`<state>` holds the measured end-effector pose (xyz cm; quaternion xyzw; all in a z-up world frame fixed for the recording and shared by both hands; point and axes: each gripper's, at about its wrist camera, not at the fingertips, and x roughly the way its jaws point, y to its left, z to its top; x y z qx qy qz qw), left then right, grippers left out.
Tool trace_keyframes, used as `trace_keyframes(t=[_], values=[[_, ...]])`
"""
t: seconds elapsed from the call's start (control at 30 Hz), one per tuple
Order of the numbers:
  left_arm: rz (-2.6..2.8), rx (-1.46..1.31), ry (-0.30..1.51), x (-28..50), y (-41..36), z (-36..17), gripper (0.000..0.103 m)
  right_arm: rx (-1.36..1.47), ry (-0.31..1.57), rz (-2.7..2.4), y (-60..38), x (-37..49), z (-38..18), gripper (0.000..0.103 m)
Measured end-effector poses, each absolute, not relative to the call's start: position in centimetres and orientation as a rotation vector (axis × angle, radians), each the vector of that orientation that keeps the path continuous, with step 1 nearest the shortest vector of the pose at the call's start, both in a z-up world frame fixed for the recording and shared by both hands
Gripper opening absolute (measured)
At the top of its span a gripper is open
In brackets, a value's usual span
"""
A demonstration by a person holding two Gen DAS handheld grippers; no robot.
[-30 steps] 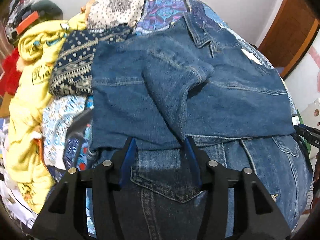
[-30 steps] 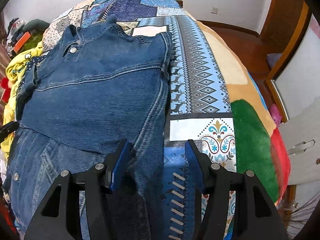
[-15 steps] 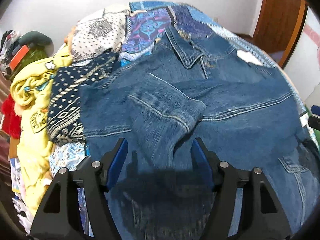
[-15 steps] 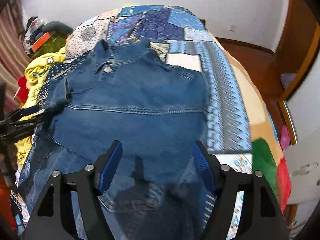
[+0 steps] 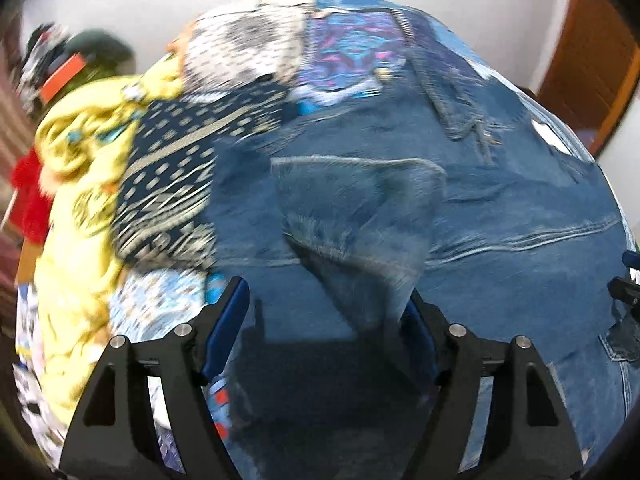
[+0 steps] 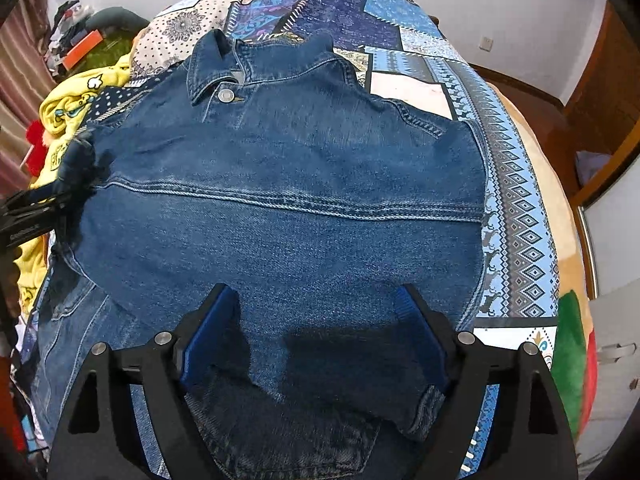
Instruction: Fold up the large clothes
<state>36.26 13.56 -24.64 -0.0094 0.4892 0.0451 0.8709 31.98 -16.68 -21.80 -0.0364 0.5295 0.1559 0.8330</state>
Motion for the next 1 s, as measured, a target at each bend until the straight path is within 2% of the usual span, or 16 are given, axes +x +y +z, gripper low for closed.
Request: trace_keyframes(t=[0.13,0.2,0.27,0.5,0.67,1.0], values=[[0.148,-0.088,1.066,34.1,17.0,-25.7,0.074,-0.070,1.123,0.325,-17.0,31.8,-21.8,0.081],[0.145,-0.129,1.067,32.6,18.3,-26.2,0.085,-0.066,1.122,0.322,-17.1,31.6,-21.7,0.081],[0.145,-0.180,1.055,31.6,19.1,-26.1,0.089,-0.060,1.120,0.322,-17.4,31.5,-21.6,0.081],[0.163,-0.174,1.041,32.1,20.6,-23.5,0.089,-0.043,1.093,0.329,-18.8,31.8,-20.1,0.081],[0.113,-0.206,1.002,35.9,21.8,-21.3,0.089,0.015,1.050,0.294,-21.7,33.6,-18.5,0.081],[0.057,-0.273,1.075,43.6,24.2,-24.5,0.088,0.173,1.113,0.234,-26.9,39.8,-20.6,0.081]])
